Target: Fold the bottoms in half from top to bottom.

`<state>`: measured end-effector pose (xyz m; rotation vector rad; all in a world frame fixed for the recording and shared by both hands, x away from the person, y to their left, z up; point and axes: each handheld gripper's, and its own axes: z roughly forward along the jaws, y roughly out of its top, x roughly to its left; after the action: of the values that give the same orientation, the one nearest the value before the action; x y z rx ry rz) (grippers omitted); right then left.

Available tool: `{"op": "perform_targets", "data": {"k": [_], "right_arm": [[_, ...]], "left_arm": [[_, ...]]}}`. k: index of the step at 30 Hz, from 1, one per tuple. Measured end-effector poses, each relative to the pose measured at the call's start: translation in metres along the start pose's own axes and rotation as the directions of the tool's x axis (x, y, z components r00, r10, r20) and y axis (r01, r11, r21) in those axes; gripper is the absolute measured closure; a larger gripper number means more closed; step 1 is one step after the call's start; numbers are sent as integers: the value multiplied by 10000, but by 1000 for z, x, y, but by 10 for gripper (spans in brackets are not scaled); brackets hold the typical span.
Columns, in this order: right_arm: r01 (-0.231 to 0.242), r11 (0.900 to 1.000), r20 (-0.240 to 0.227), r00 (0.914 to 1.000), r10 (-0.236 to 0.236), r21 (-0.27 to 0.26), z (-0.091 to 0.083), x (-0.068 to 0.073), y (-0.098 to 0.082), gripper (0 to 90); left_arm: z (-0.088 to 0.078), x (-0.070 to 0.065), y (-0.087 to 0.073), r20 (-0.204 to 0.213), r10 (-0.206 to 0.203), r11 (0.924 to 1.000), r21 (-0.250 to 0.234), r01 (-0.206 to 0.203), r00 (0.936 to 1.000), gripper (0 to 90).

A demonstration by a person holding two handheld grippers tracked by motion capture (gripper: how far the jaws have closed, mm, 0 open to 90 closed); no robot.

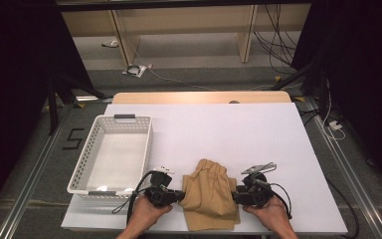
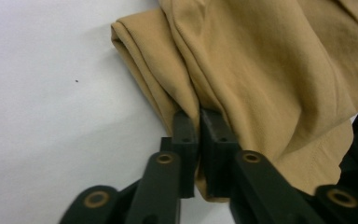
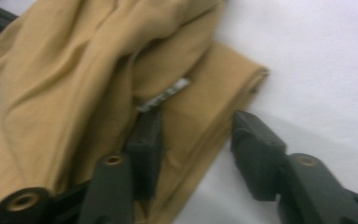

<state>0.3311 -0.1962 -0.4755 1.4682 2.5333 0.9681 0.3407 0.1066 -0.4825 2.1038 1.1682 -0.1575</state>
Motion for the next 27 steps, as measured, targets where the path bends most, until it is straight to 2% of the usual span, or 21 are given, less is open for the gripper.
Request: {"op": "perform_targets", "data": {"k": [3, 6, 8, 11, 15, 27], "right_arm": [[71, 10000, 92, 9999, -71, 39, 1, 2, 1, 635], [-50, 10000, 189, 9998, 51, -49, 2, 0, 1, 779], [-16, 9999, 76, 10000, 16, -118, 4, -1, 2, 840], [-172, 9997, -156, 9997, 170, -173, 5, -5, 4, 858], [-66, 9995, 39, 10000, 68, -303, 6, -6, 7, 862], [-321, 9977, 250, 9991, 337, -604, 13, -25, 25, 864]], "left_arm": [[1, 0, -1, 17, 14, 10000, -53, -14, 10000, 876], [3, -1, -2, -9, 33, 9997, -237, -33, 10000, 883], [4, -2, -2, -72, 118, 9995, -299, -120, 9999, 886], [5, -3, 0, -162, 155, 9988, -454, -163, 9997, 887], [9, 0, 6, -263, 110, 9982, -583, -125, 9996, 888], [18, 12, 28, -570, -63, 9952, -977, 7, 9984, 889]]}}
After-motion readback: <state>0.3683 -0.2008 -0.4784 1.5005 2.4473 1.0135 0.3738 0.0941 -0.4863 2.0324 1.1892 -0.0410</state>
